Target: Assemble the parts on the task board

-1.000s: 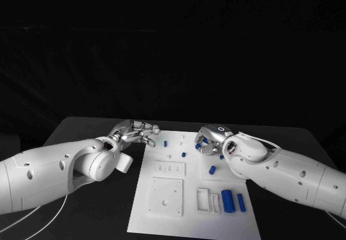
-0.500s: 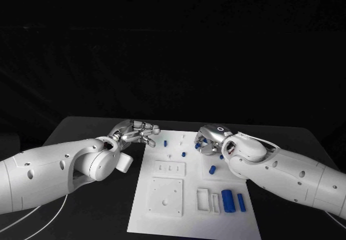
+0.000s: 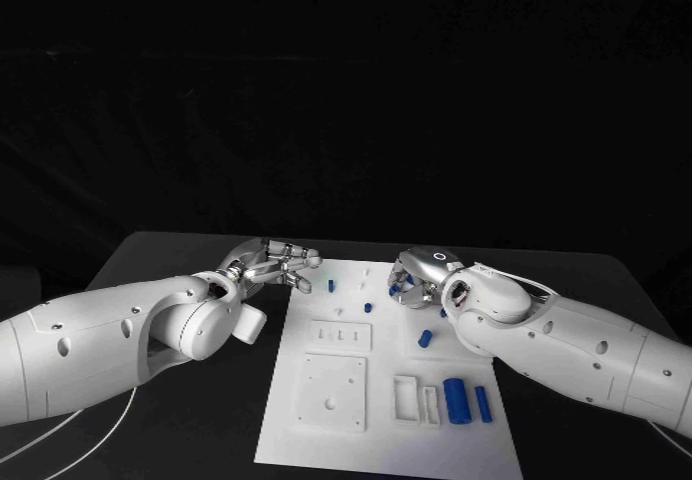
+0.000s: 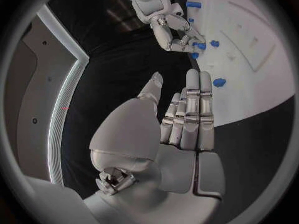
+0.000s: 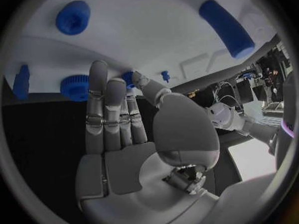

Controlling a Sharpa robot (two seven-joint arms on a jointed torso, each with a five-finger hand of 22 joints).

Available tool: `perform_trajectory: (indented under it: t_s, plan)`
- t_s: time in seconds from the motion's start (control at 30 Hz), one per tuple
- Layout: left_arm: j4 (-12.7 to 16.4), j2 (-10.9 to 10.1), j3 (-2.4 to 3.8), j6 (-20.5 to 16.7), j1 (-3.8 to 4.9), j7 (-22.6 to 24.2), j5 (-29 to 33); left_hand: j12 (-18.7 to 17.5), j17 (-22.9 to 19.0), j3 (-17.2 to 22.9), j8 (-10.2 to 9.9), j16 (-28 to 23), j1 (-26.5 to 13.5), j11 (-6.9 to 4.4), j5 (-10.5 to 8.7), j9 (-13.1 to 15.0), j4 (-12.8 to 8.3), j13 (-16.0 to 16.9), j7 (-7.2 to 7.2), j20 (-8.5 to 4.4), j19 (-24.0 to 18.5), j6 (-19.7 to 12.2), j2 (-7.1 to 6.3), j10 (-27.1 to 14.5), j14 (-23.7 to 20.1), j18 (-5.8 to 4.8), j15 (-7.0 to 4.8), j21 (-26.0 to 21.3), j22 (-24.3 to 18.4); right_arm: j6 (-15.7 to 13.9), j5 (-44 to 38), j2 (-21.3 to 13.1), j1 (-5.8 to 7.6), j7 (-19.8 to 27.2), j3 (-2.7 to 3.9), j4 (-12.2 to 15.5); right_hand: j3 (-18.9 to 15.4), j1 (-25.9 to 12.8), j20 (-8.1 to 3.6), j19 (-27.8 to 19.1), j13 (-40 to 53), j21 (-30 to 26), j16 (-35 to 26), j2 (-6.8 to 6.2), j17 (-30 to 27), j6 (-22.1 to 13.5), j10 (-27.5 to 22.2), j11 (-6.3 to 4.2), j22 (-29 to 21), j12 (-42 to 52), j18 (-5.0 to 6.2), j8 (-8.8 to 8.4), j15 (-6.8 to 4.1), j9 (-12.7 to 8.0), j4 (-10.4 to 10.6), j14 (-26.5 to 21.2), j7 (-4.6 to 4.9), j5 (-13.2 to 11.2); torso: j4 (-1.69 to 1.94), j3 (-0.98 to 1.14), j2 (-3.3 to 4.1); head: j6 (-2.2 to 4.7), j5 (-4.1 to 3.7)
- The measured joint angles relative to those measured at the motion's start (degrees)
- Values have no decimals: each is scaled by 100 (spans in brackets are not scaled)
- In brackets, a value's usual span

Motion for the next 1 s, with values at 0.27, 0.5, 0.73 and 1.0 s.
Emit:
perform_trajectory:
  t_s: [0.27,0.5,0.73,1.0]
  plan:
    - [-23,3,-1,6,0,-3,-4,0,0,0,0,0,0,0,0,0,0,0,0,0,0,0,0,0,0,1,0,0,0,-177,-41,-13,-7,-172,42,87,97,7,-47,7,0,0,0,9,13,110,112,-28,97,16,-46,7,-8,28,-27,6,-26,-22,0,2,0,27,23]
    - [-55,17,-1,6,0,-5,-7,0,0,16,0,0,0,0,0,0,-16,0,0,0,0,0,0,0,0,0,0,0,0,-456,-98,110,-3,-350,153,-32,144,7,-48,7,7,-6,-20,9,29,125,133,-47,171,15,-47,6,-43,51,-1,5,-37,-44,0,0,2,62,37]
    - [-65,37,-1,6,0,-6,-10,0,-1,16,0,0,0,0,0,0,-16,0,0,0,0,0,0,0,0,0,0,0,1,-708,-198,287,-3,-497,175,-172,161,7,-47,7,11,-34,-27,8,40,140,133,-47,215,15,-49,3,-43,57,16,5,-53,-45,13,-9,13,103,61]
    - [-67,67,1,6,1,-6,-15,0,-1,16,0,10,0,0,0,0,-16,0,0,0,0,0,0,1,0,0,0,0,1,-919,-467,525,-1,-612,121,-316,210,40,-68,28,11,-80,-27,-25,52,161,155,-70,313,14,-81,-15,-43,44,64,5,-39,-61,22,-10,29,102,52]
